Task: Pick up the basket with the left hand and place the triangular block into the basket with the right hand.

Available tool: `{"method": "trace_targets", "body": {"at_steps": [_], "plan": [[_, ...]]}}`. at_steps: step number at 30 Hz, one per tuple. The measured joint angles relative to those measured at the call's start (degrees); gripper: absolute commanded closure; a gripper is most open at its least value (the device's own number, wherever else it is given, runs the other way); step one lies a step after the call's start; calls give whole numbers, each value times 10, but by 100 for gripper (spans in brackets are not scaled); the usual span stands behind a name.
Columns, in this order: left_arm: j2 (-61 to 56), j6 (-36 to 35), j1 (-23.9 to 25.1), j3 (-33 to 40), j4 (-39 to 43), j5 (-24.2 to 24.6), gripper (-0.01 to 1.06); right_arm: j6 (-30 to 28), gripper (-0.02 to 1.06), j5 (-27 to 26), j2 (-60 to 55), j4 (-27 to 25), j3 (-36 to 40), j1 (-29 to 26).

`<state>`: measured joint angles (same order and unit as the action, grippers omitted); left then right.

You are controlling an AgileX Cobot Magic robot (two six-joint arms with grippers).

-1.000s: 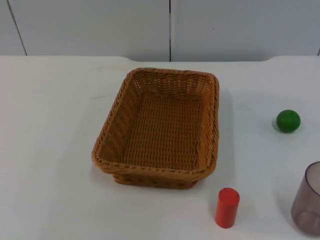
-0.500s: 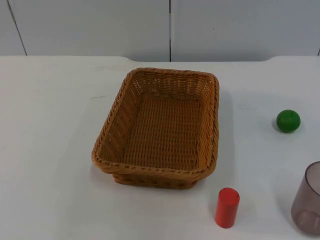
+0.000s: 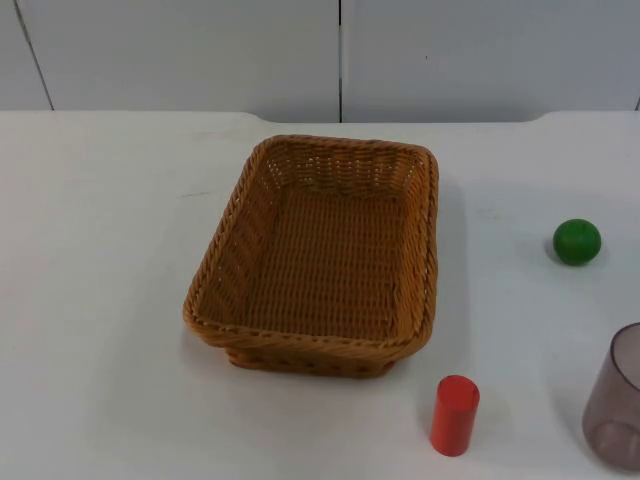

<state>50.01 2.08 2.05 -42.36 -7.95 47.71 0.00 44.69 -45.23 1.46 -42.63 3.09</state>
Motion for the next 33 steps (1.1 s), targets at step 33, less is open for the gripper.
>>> {"method": "trace_targets", "body": {"at_steps": [33], "plan": [[614,155,-117,-328,-145,-30,0,0,0,-37,-49,-4,0,0]]}}
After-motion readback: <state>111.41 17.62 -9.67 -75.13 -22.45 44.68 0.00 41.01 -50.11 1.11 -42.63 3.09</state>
